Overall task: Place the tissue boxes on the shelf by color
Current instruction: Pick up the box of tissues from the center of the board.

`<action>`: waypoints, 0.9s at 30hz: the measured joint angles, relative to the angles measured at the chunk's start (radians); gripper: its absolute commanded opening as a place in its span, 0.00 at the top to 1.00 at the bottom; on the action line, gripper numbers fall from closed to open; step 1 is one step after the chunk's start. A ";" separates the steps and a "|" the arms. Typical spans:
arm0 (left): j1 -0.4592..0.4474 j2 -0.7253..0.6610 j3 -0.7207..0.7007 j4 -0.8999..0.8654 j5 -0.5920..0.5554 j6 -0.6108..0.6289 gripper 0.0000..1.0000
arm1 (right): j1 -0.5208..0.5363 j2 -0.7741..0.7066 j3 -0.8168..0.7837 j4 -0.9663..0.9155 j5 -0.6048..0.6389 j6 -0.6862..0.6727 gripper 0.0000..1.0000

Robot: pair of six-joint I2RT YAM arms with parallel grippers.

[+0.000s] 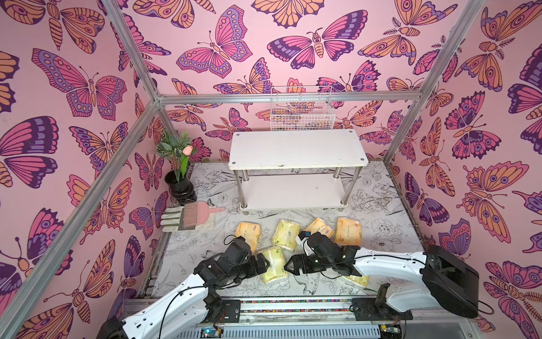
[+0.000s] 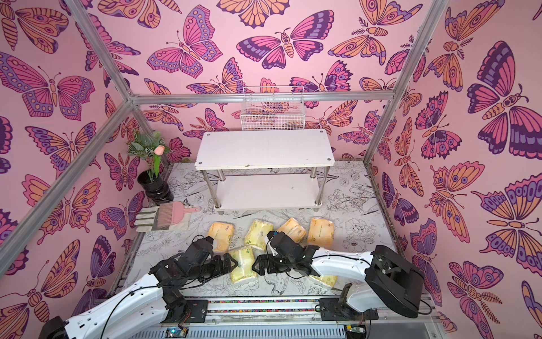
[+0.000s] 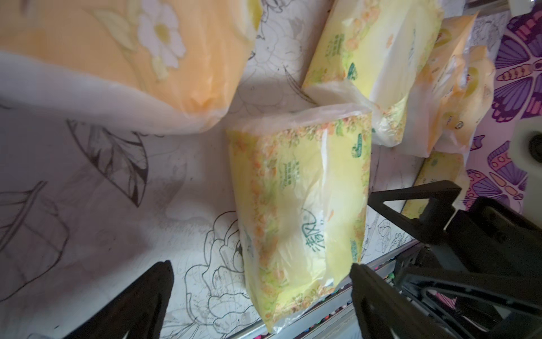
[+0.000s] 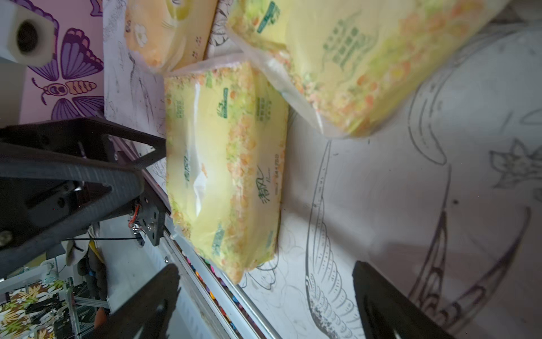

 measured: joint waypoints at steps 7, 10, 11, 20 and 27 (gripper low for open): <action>0.000 0.024 -0.077 0.167 0.018 -0.048 0.00 | 0.005 0.053 -0.040 0.129 -0.023 0.040 0.04; 0.000 0.035 -0.092 0.227 0.021 -0.063 0.00 | 0.006 0.075 -0.042 0.155 -0.038 0.045 0.04; 0.000 0.037 -0.096 0.243 0.023 -0.069 0.00 | 0.006 0.080 -0.042 0.164 -0.042 0.048 0.04; 0.000 0.039 -0.150 0.367 0.023 -0.106 0.00 | 0.005 0.174 -0.017 0.280 -0.130 0.066 0.04; 0.000 0.077 -0.162 0.448 0.027 -0.128 0.00 | 0.004 0.261 0.005 0.400 -0.222 0.095 0.06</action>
